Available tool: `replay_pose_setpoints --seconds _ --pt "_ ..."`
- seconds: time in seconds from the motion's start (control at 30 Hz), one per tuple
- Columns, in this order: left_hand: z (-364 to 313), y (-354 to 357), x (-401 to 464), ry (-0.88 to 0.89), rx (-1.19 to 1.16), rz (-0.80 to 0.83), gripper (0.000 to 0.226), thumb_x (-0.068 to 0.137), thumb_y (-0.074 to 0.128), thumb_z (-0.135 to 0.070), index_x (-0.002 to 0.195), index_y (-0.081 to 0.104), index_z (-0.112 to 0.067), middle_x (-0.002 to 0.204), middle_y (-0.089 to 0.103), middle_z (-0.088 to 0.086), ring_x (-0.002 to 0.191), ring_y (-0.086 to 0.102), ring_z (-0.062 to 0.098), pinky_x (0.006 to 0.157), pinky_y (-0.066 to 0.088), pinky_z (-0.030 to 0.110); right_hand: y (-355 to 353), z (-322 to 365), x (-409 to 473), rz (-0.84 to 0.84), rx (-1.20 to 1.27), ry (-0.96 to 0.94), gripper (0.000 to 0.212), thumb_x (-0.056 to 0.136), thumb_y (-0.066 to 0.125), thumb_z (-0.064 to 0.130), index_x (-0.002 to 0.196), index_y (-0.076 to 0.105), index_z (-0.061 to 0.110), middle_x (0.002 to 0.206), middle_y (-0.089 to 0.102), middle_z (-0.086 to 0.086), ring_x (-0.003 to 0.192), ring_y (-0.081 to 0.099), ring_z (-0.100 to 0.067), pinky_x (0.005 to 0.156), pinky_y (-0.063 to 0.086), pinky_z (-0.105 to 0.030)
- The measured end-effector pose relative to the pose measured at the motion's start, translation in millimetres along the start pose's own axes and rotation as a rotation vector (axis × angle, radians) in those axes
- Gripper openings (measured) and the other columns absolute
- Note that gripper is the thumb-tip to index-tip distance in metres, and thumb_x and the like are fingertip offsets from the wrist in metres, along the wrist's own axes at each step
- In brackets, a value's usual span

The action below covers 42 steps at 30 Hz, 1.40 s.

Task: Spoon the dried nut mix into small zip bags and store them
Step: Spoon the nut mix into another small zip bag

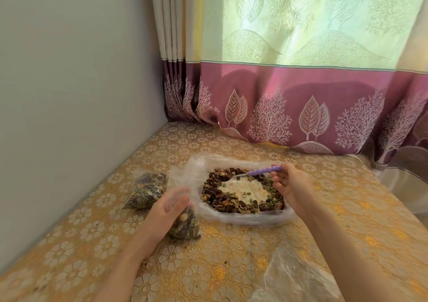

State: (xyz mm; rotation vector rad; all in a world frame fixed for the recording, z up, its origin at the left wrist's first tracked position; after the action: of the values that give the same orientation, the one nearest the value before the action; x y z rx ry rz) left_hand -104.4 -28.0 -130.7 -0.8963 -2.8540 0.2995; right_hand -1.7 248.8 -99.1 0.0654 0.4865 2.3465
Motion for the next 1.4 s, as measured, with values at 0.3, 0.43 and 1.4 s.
replay_pose_setpoints --seconds 0.3,0.43,1.4 --pt "-6.1 3.0 -3.4 0.011 0.018 0.003 0.091 0.039 0.048 -0.095 0.115 0.053 -0.046 0.104 0.065 -0.025 0.091 0.054 -0.018 0.072 0.036 0.01 36.5 34.7 -11.6 0.125 0.139 -0.034 0.021 0.095 0.047 0.009 0.086 0.062 -0.004 0.062 0.063 -0.007 0.049 0.053 -0.008 0.043 0.043 -0.016" --pt "-8.4 2.1 -4.8 0.014 0.029 -0.019 0.085 0.04 0.048 -0.094 0.112 0.054 -0.049 0.091 0.063 -0.036 0.085 0.056 -0.021 0.069 0.039 0.009 58.6 37.7 -26.7 0.199 0.082 -0.052 0.021 0.094 0.048 0.007 0.086 0.064 -0.005 0.065 0.063 -0.009 0.051 0.052 -0.009 0.045 0.043 -0.016" --pt "-17.4 -7.4 -4.5 0.137 -0.148 -0.143 0.039 0.065 0.07 -0.041 0.094 0.069 -0.016 0.089 0.072 0.001 0.083 0.067 0.012 0.07 0.05 0.018 -0.2 44.2 -19.6 -0.055 -0.406 -0.338 0.02 0.09 0.049 0.006 0.081 0.067 0.003 0.053 0.059 0.002 0.048 0.046 -0.009 0.042 0.037 -0.017"
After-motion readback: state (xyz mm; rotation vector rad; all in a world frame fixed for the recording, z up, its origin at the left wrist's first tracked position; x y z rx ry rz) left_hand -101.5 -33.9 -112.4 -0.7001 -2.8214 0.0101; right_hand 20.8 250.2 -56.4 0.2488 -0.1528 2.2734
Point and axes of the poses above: each hand's wrist, its own x-axis towards the middle knuckle, its own y-axis out of the palm, z = x × y, the point moved 7 cm from there along x, towards the middle knuckle
